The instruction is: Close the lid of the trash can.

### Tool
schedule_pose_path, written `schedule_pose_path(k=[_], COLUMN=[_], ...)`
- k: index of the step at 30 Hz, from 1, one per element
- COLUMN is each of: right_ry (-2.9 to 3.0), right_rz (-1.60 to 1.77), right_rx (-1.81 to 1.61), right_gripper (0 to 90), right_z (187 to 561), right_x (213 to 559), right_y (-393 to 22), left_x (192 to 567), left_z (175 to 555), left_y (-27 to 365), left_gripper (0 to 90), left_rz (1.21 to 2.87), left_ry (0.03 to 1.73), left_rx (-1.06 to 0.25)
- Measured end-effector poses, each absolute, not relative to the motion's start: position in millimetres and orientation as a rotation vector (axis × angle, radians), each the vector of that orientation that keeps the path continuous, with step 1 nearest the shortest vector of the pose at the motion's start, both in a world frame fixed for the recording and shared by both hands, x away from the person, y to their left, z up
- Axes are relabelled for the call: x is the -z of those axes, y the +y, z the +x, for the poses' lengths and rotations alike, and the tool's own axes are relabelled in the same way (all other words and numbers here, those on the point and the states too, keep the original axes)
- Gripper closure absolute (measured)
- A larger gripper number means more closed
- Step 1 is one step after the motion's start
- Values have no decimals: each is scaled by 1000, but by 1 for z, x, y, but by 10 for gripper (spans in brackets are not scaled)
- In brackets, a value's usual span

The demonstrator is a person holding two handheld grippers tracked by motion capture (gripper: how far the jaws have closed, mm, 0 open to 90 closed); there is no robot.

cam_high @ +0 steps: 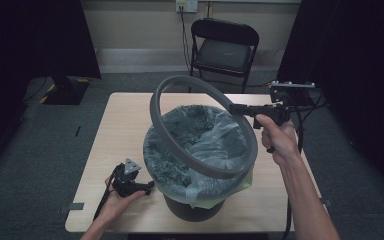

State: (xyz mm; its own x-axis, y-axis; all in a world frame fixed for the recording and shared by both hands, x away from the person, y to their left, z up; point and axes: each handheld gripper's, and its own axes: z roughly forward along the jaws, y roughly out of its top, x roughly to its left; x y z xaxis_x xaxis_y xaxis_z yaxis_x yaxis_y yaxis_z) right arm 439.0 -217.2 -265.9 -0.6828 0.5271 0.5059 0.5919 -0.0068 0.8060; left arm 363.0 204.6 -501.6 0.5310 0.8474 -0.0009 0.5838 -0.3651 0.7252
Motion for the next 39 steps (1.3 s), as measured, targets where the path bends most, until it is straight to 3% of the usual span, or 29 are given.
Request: schedule_pose_path(k=[8, 25, 32, 39], right_ry=[-2218, -2323, -2332, -2331], right_rz=[-1252, -1224, -1200, -1194], right_rx=[1828, 1753, 1770, 1798], right_gripper=[799, 790, 754, 734], right_z=[438, 436, 435, 433], right_x=[254, 262, 264, 266], right_y=[-228, -205, -205, -204], left_x=[502, 501, 492, 461], left_z=[363, 363, 363, 358], left_y=[205, 205, 204, 210], left_gripper=[85, 89, 177, 216], left_rz=[2087, 2097, 2118, 1975], left_ry=[1156, 1154, 1151, 1126], left_rx=[-493, -482, -479, -468])
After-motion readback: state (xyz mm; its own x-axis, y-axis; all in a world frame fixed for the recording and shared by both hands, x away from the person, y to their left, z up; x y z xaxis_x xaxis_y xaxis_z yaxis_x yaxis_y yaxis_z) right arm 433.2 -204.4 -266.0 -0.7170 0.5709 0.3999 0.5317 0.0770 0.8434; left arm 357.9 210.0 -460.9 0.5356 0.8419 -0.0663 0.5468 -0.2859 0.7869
